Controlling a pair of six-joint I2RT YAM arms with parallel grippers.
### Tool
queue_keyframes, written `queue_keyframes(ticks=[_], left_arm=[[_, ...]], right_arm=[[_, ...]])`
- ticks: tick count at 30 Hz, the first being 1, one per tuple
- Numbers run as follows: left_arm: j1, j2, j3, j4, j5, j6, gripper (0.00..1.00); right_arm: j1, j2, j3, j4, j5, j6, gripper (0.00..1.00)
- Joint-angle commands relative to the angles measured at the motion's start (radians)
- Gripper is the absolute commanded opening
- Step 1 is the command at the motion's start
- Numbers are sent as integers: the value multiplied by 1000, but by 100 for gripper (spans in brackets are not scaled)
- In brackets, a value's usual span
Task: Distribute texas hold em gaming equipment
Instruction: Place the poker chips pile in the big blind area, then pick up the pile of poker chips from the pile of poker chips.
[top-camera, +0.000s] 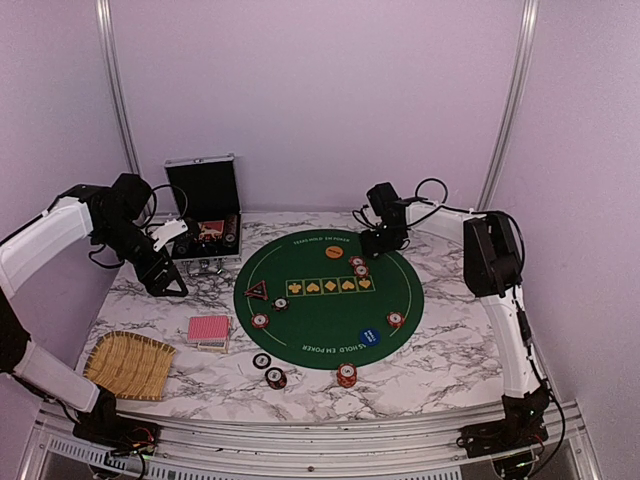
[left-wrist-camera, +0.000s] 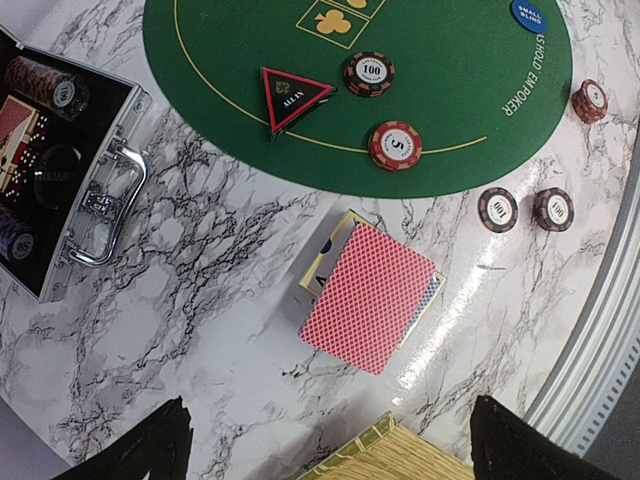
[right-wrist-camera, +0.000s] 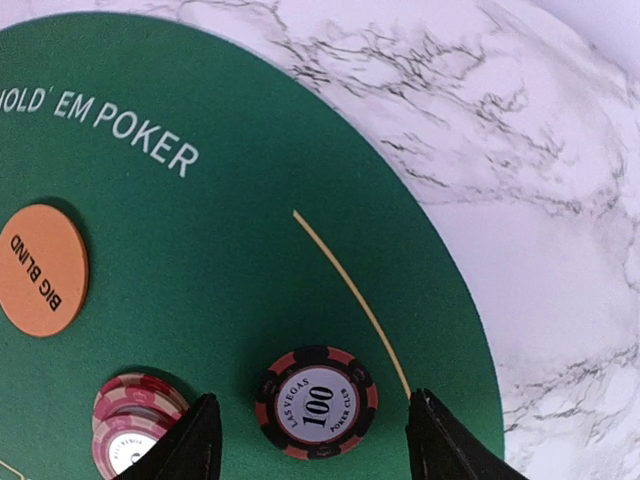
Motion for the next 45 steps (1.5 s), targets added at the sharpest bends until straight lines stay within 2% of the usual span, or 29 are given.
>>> queue_keyframes(ticks=[1, 5, 10, 14, 15, 19, 23, 28, 36, 45], left_arm=[[5, 10, 27, -29, 15, 10, 99], [5, 5, 23, -28, 15, 7, 99], [5, -6, 15, -29, 8, 5, 99], [5, -10, 10, -28, 8, 0, 99], [5, -10, 9, -28, 8, -1, 99], [5, -16, 1, -29, 7, -1, 99], [5, -20, -8, -29, 3, -1, 99], [5, -33, -12, -28, 6, -3, 99], [5, -51, -21, -29, -2, -10, 99], [6, -51, -11, -35, -13, -5, 99]], right_arm=[[-5, -23, 49, -21, -27, -5, 67], [-1, -91, 33, -27, -49, -2, 67], [64, -248, -110, 15, -94, -23, 66], [212, -377, -265, 40, -134, -85, 76], [278, -408, -310, 48, -138, -104, 81], [465, -476, -404, 30, -144, -158, 89], [590, -490, -432, -10, -180, -180, 92], [677, -463, -432, -42, -258, -208, 93], [745, -366, -392, -73, -291, -262, 91], [762, -303, -352, -82, -301, -285, 87]])
